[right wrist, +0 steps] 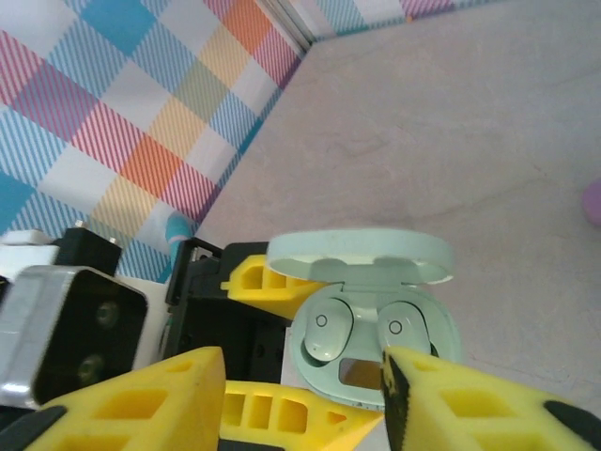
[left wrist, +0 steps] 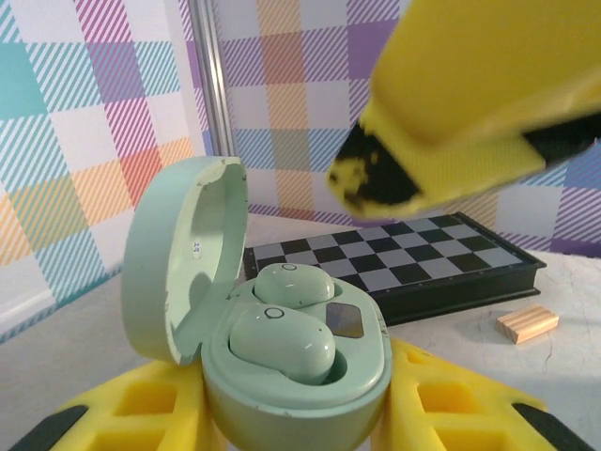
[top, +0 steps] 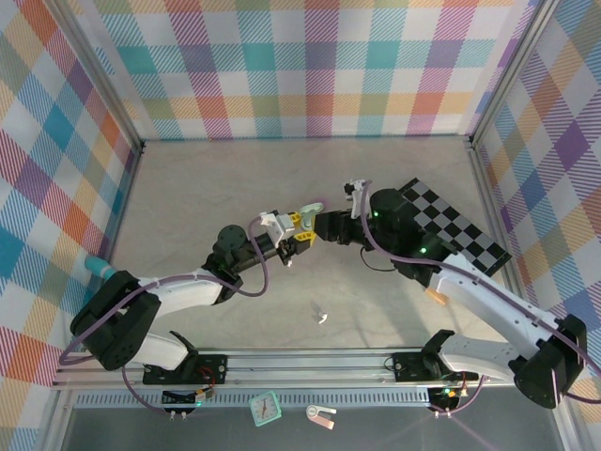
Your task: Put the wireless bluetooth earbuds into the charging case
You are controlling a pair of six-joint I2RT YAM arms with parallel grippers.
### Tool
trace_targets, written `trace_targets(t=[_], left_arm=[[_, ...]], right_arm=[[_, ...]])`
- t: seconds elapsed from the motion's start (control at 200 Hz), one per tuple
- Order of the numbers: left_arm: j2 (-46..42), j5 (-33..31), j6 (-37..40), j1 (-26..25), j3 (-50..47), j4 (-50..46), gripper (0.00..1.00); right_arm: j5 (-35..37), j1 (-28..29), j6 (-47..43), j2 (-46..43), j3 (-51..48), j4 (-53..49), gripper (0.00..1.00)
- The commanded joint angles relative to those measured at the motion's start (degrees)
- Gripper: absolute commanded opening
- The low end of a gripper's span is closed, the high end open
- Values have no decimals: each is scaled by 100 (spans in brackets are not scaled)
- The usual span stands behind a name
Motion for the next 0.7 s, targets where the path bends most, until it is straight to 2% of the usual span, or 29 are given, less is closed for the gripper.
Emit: trace_targets(t=[0.0,0.18,0.315,0.49,0.695], left_arm=[[-353,103,585,-31,-1,-352,23],[-686,260,1035,-39,56,-1051,24],[-821,242,1098,-38,48,-1147,24],[-896,130,1087,-39,52,-1165,24],[-917,-24,789,-33,32,-974,24]], right_arm=[[335,-34,-267,-242,42,41,53],[819,-216,-235,122,610,-512,65],[744,-281,-205,547,966,-717,71],[397,-297,-269,1022,1235,-1018,73],[10,-297,-105,926,902,-850,73]])
